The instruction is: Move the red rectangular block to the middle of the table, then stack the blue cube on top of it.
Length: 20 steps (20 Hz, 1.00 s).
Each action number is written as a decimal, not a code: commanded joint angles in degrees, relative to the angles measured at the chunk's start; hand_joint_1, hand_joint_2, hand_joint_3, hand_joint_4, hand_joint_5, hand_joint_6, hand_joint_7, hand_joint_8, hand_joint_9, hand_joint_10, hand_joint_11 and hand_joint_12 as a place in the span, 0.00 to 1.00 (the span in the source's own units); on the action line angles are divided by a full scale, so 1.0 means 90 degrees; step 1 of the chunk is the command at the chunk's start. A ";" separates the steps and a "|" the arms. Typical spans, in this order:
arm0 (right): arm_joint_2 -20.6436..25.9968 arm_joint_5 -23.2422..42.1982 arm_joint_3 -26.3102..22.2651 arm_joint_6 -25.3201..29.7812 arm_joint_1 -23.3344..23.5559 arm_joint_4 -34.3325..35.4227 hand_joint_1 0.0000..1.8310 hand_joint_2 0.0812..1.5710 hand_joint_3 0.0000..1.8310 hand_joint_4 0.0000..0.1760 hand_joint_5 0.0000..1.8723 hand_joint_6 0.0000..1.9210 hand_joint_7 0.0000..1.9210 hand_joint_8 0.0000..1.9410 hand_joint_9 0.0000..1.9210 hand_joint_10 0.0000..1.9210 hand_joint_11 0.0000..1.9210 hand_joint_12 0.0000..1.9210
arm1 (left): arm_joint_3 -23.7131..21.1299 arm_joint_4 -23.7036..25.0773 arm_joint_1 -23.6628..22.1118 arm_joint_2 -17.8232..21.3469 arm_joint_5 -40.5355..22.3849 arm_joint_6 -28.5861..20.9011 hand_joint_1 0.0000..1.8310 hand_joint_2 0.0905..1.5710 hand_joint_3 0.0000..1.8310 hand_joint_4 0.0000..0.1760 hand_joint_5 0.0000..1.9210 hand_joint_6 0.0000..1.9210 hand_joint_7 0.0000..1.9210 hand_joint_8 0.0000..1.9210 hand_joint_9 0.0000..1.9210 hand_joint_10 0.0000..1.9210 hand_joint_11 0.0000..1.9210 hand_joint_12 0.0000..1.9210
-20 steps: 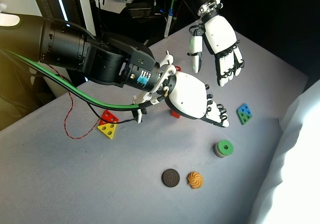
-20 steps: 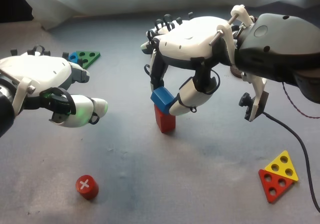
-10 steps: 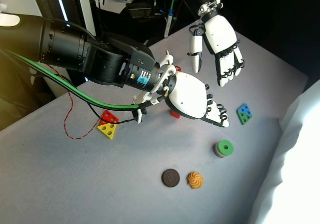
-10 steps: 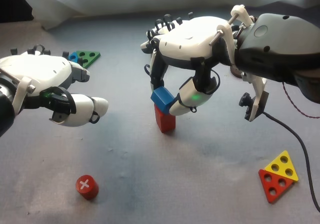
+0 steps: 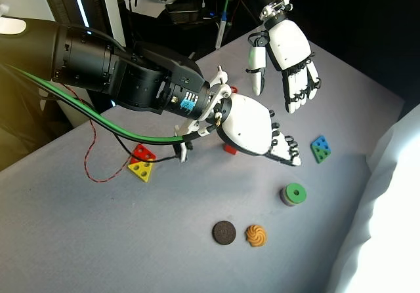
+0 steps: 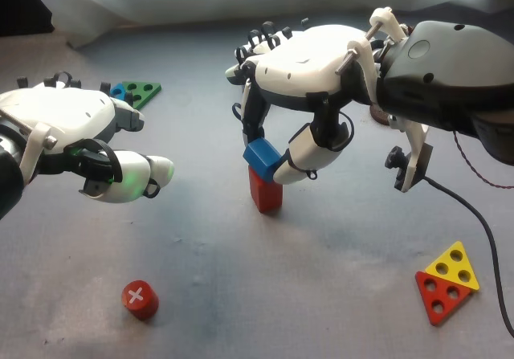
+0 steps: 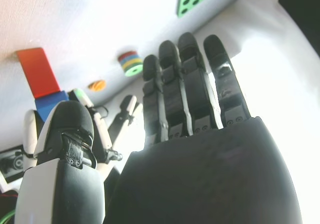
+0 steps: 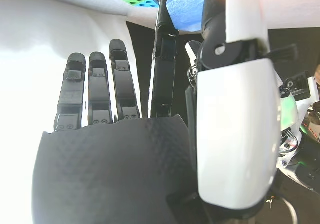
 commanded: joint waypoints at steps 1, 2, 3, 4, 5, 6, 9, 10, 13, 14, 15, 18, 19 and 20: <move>0.0056 0.0182 0.0001 -0.0074 0.0076 -0.0120 0.55 0.61 0.00 0.27 0.47 0.34 0.05 0.00 0.00 0.00 0.00 0.00 | 0.0008 0.0351 -0.0067 0.0068 -0.0279 0.0011 0.14 0.81 0.00 0.00 0.21 0.00 0.23 0.00 0.20 0.00 0.00 0.34; 0.0056 0.0180 0.0001 -0.0079 0.0078 -0.0119 0.53 0.56 0.00 0.19 0.50 0.18 0.04 0.00 0.00 0.00 0.00 0.00 | 0.0008 0.0351 -0.0067 0.0068 -0.0279 0.0011 0.13 0.81 0.00 0.00 0.20 0.00 0.22 0.00 0.19 0.00 0.00 0.34; 0.0056 0.0174 0.0001 -0.0085 0.0079 -0.0119 0.53 0.54 0.00 0.26 0.51 0.13 0.05 0.00 0.00 0.00 0.00 0.00 | 0.0007 0.0350 -0.0067 0.0068 -0.0279 0.0011 0.13 0.81 0.00 0.00 0.20 0.00 0.22 0.00 0.20 0.00 0.00 0.33; 0.0055 0.0172 0.0001 -0.0090 0.0081 -0.0119 0.52 0.51 0.00 0.33 0.53 0.08 0.05 0.00 0.00 0.00 0.00 0.00 | 0.0007 0.0350 -0.0067 0.0068 -0.0279 0.0011 0.14 0.81 0.00 0.00 0.21 0.00 0.23 0.00 0.20 0.00 0.00 0.35; 0.0055 0.0163 0.0001 -0.0093 0.0079 -0.0119 0.52 0.51 0.00 0.41 0.52 0.08 0.04 0.00 0.00 0.00 0.00 0.00 | 0.0007 0.0350 -0.0067 0.0068 -0.0279 0.0011 0.14 0.81 0.00 0.00 0.21 0.00 0.23 0.00 0.20 0.00 0.00 0.35; 0.0055 0.0156 0.0000 -0.0101 0.0079 -0.0119 0.51 0.49 0.00 0.44 0.52 0.05 0.04 0.00 0.00 0.00 0.00 0.00 | 0.0007 0.0349 -0.0067 0.0068 -0.0279 0.0011 0.14 0.81 0.00 0.00 0.21 0.00 0.23 0.00 0.20 0.00 0.00 0.35; 0.0055 0.0155 0.0000 -0.0133 0.0085 -0.0119 0.49 0.47 0.00 0.62 0.51 0.04 0.03 0.00 0.00 0.00 0.00 0.00 | 0.0008 0.0349 -0.0067 0.0068 -0.0279 0.0011 0.14 0.81 0.00 0.00 0.21 0.00 0.23 0.00 0.20 0.00 0.00 0.34; 0.0056 0.0146 0.0000 -0.0145 0.0086 -0.0119 0.48 0.47 0.00 0.57 0.50 0.03 0.04 0.00 0.00 0.00 0.00 0.00 | 0.0007 0.0349 -0.0067 0.0068 -0.0279 0.0011 0.14 0.81 0.00 0.00 0.21 0.00 0.23 0.00 0.20 0.00 0.00 0.34; 0.0057 0.0100 -0.0001 -0.0168 0.0097 -0.0119 0.45 0.46 0.00 0.48 0.46 0.01 0.01 0.00 0.00 0.00 0.00 0.00 | 0.0005 0.0345 -0.0065 0.0068 -0.0279 0.0011 0.13 0.81 0.00 0.00 0.21 0.00 0.23 0.00 0.21 0.00 0.00 0.35; 0.0060 0.0099 -0.0001 -0.0174 0.0110 -0.0118 0.43 0.45 0.00 0.58 0.44 0.00 0.01 0.00 0.00 0.00 0.00 0.00 | 0.0007 0.0342 -0.0061 0.0068 -0.0279 0.0011 0.14 0.81 0.00 0.00 0.21 0.00 0.23 0.00 0.20 0.00 0.00 0.33; 0.0069 0.0101 -0.0001 -0.0174 0.0120 -0.0117 0.43 0.45 0.00 0.58 0.44 0.00 0.01 0.00 0.00 0.00 0.00 0.00 | 0.0009 0.0337 -0.0055 0.0068 -0.0279 0.0011 0.14 0.81 0.00 0.00 0.21 0.00 0.23 0.00 0.20 0.00 0.00 0.33; 0.0171 0.0111 -0.0012 -0.0173 0.0179 -0.0110 0.41 0.43 0.00 0.66 0.39 0.00 0.00 0.00 0.00 0.00 0.00 0.00 | 0.0007 0.0333 -0.0047 0.0068 -0.0279 0.0011 0.13 0.81 0.00 0.00 0.21 0.00 0.23 0.00 0.20 0.00 0.00 0.33; 0.0257 0.0108 -0.0032 -0.0174 0.0223 -0.0105 0.41 0.41 0.00 0.85 0.37 0.00 0.00 0.00 0.00 0.00 0.00 0.00 | 0.0008 0.0333 -0.0038 0.0068 -0.0279 0.0011 0.14 0.81 0.00 0.00 0.21 0.00 0.23 0.00 0.20 0.00 0.00 0.34; 0.0355 0.0091 -0.0081 -0.0175 0.0274 -0.0101 0.40 0.41 0.00 0.89 0.27 0.00 0.00 0.00 0.00 0.00 0.00 0.00 | 0.0008 0.0333 -0.0035 0.0068 -0.0279 0.0011 0.13 0.81 0.00 0.00 0.20 0.00 0.23 0.00 0.20 0.00 0.00 0.34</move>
